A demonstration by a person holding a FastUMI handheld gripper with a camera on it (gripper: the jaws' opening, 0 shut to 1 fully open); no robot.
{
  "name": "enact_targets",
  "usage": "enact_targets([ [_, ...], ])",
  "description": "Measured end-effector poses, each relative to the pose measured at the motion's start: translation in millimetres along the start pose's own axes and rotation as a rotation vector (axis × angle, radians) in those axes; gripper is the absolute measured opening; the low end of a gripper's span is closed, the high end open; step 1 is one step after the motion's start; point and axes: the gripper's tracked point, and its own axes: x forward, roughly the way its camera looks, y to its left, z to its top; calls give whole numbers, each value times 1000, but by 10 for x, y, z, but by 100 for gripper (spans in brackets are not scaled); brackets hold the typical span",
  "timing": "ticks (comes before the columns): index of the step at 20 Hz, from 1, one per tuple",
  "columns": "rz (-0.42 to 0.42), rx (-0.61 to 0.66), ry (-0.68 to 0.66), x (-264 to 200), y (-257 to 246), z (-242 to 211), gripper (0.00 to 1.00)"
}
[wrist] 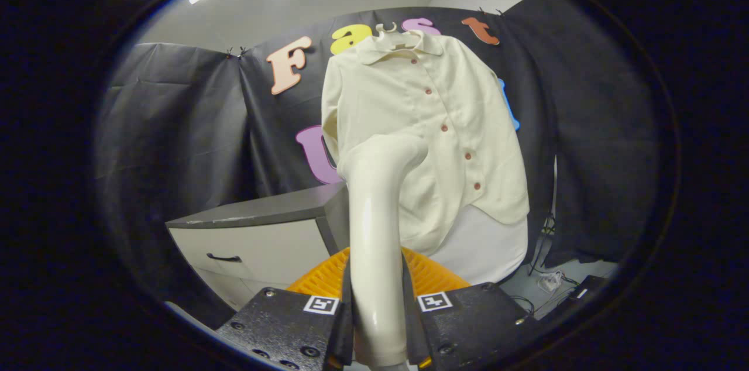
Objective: Iron the clothes twice with a garment steamer, once on the left side and once on the right side.
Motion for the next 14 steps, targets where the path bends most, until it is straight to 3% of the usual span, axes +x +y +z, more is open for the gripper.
enact_targets([
  [6,-40,-62,-109,50,-120,871,34],
  [14,-134,-63,-194,607,-681,1660,34],
])
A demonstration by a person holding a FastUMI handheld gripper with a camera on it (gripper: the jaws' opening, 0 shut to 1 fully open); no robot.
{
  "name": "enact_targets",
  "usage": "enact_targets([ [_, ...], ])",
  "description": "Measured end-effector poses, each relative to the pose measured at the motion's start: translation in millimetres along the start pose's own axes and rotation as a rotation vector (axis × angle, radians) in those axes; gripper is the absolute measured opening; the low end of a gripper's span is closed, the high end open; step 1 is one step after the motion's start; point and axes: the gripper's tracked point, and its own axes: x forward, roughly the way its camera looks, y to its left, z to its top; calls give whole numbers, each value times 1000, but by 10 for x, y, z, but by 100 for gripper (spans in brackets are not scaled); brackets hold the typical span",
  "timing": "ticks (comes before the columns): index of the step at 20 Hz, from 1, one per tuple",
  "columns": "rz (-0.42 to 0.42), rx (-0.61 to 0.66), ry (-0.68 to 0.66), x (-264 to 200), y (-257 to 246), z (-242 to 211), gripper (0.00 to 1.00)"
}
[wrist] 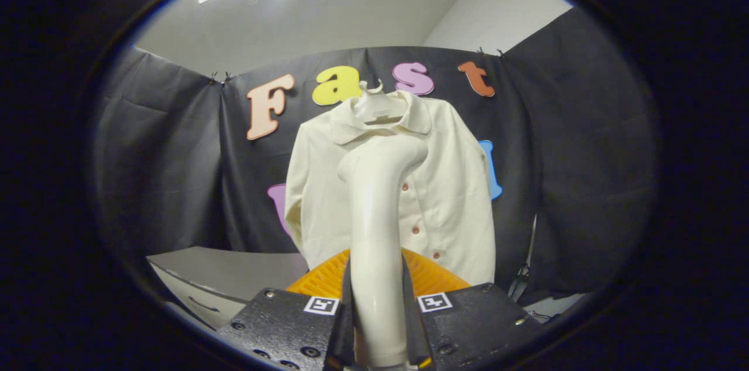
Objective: Iron the clothes twice with a garment steamer, once on the left side and once on the right side.
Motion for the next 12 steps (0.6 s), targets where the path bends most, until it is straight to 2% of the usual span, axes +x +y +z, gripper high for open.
enact_targets([
  [5,-42,51,-27,485,-292,165,34],
  [12,-80,52,-53,1011,-547,236,34],
])
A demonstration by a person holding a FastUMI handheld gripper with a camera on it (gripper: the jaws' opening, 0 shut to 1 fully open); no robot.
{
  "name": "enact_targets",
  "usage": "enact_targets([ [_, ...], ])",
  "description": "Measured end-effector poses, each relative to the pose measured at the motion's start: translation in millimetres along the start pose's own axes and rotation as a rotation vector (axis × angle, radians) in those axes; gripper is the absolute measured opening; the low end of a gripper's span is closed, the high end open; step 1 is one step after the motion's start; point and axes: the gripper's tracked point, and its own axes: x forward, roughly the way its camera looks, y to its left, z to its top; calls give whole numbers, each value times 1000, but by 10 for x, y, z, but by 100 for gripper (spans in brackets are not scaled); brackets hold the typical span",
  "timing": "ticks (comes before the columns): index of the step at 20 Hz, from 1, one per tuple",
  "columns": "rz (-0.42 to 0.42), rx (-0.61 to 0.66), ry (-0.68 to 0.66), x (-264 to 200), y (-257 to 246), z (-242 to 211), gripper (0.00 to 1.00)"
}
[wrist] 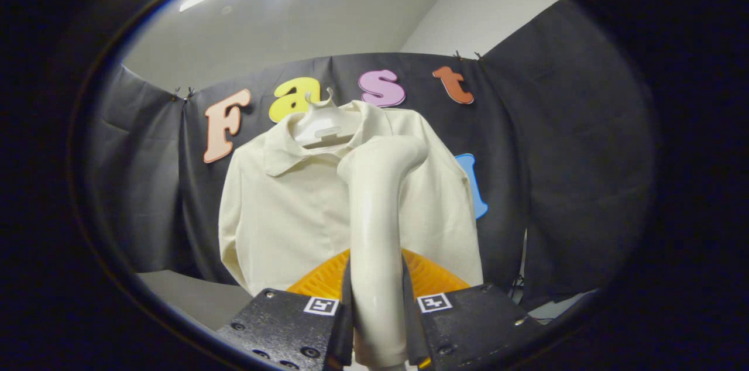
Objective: Iron the clothes twice with a garment steamer, once on the left side and once on the right side.
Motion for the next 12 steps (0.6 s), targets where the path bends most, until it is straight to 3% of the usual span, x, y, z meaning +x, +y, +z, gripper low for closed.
enact_targets([
  [7,-39,75,57,306,-321,-375,34],
  [12,-50,100,80,276,-485,-655,34],
])
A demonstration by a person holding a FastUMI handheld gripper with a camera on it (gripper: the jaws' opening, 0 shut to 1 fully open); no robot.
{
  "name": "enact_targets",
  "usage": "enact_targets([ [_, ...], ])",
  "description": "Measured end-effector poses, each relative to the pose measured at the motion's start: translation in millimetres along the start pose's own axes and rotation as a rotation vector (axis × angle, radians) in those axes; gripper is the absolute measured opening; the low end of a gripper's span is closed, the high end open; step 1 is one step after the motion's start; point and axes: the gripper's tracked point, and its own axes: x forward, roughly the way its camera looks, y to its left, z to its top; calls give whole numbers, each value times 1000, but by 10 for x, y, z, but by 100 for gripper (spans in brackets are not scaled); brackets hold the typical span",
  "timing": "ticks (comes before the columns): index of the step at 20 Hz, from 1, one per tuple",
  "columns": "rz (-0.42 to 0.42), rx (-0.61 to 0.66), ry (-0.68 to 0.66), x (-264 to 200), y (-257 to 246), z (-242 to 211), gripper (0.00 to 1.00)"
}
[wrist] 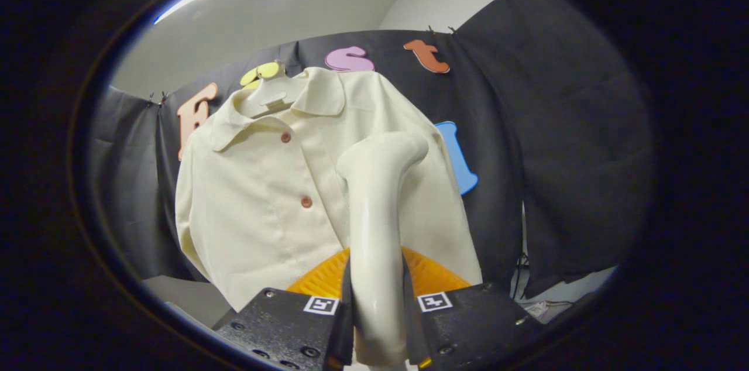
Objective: Iron the clothes twice with a garment steamer, once on the left side and once on the right side.
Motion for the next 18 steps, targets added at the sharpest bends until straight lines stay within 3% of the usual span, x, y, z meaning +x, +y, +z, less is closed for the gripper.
enact_targets([
  [18,-62,49,139,-355,-499,-1131,35],
])
